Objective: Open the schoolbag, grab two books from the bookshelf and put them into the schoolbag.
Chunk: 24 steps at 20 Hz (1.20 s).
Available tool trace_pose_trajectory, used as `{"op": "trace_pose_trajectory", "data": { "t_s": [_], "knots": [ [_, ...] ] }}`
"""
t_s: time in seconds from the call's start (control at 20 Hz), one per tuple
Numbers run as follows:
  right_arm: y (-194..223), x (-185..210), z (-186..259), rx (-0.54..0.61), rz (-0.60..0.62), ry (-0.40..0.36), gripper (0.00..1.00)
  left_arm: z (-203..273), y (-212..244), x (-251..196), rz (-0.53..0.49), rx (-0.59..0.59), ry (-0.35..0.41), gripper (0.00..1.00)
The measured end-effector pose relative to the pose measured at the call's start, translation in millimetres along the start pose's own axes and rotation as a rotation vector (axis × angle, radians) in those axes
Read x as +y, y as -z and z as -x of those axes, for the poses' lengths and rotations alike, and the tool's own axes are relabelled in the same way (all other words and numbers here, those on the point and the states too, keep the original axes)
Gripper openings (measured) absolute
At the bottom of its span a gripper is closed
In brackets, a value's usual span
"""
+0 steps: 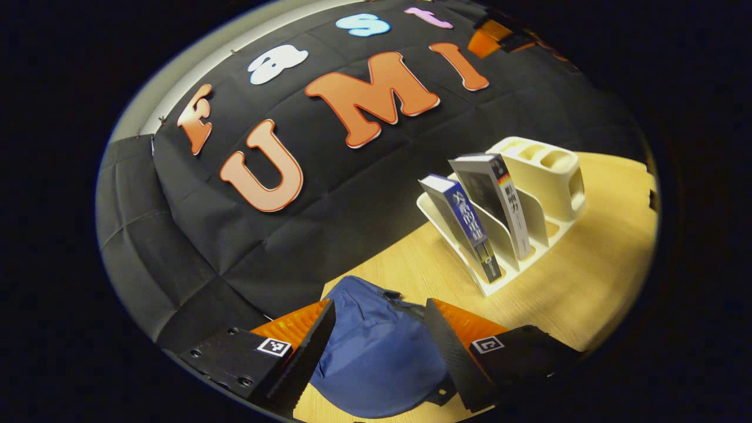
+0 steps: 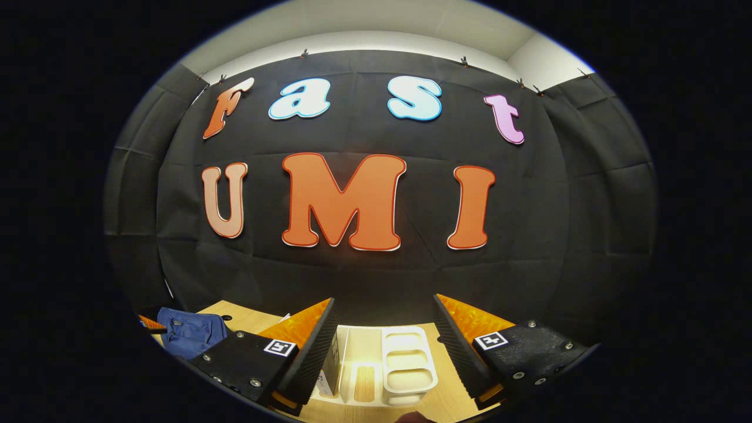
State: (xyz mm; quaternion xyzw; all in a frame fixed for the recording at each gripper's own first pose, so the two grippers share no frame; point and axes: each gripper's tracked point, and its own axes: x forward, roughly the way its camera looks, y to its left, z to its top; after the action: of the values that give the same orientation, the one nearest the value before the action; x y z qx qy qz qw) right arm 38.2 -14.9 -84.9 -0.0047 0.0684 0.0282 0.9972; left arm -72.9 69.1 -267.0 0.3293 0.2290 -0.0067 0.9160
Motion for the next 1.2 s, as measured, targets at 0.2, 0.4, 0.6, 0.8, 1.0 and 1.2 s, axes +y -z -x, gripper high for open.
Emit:
{"op": "trace_pose_trajectory", "data": {
  "t_s": [0.2, 0.4, 0.6, 0.8, 1.0, 1.2],
  "knots": [
    [7, -6, 2, 0.015, 0.008, 0.012, 0.94, -2, 38, -25, -0.098, 0.073, 0.031, 0.95],
    [10, -10, 1, 0.023, 0.017, 0.026, 0.94, -4, 72, -41, -0.165, 0.141, 0.061, 0.95],
    [11, -11, 1, 0.022, 0.015, 0.025, 0.94, -7, 113, -54, -0.234, 0.253, 0.097, 0.98],
    [11, -12, 1, 0.021, 0.021, 0.027, 0.94, -5, 142, -64, -0.247, 0.316, 0.13, 0.97],
    [11, -12, 0, 0.021, 0.02, 0.027, 0.94, -5, 166, -64, -0.265, 0.37, 0.13, 0.97],
    [11, -12, 2, 0.017, 0.023, 0.027, 0.94, -4, 173, -51, -0.261, 0.396, 0.099, 0.97]
  ]
}}
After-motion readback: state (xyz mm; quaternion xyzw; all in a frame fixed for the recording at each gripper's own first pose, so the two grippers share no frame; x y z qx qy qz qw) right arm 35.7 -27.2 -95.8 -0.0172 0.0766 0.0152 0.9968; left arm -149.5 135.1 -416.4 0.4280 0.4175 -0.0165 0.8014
